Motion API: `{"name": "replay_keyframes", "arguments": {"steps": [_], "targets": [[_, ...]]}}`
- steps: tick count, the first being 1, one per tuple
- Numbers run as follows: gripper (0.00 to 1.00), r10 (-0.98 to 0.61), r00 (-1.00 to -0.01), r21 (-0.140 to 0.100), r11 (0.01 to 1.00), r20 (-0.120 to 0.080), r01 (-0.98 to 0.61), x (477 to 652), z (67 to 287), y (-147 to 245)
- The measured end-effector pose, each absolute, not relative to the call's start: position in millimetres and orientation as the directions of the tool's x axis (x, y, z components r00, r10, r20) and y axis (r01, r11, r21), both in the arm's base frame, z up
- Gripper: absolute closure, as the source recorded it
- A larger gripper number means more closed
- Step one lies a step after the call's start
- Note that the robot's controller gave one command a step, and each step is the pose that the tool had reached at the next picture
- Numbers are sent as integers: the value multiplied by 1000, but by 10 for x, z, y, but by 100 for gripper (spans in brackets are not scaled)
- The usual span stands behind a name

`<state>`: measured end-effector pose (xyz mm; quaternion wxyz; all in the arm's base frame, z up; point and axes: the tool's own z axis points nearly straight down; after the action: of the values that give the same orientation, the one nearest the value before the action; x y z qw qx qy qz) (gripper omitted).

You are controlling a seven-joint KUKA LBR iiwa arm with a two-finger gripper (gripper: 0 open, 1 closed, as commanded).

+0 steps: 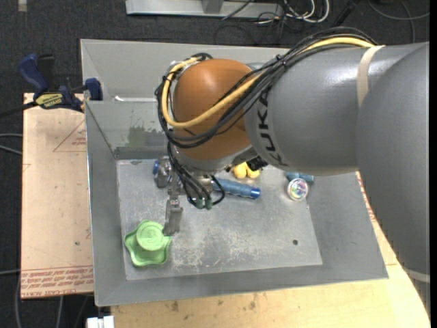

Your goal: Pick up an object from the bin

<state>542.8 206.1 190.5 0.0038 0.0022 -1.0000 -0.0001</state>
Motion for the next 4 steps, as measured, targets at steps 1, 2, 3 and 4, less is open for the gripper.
{"name": "replay_keyframes", "arguments": {"steps": [1, 2, 3, 4], "targets": [[0, -190, -982, 0, 982, 1, -190, 4858, 835, 2071], [0, -223, -975, -3, 975, -22, -223, 4871, 753, 2194], [100, -220, -975, -5, 976, -12, -220, 4847, 735, 2174], [100, -197, -980, -7, 980, -4, -197, 4904, 719, 2086]]}}
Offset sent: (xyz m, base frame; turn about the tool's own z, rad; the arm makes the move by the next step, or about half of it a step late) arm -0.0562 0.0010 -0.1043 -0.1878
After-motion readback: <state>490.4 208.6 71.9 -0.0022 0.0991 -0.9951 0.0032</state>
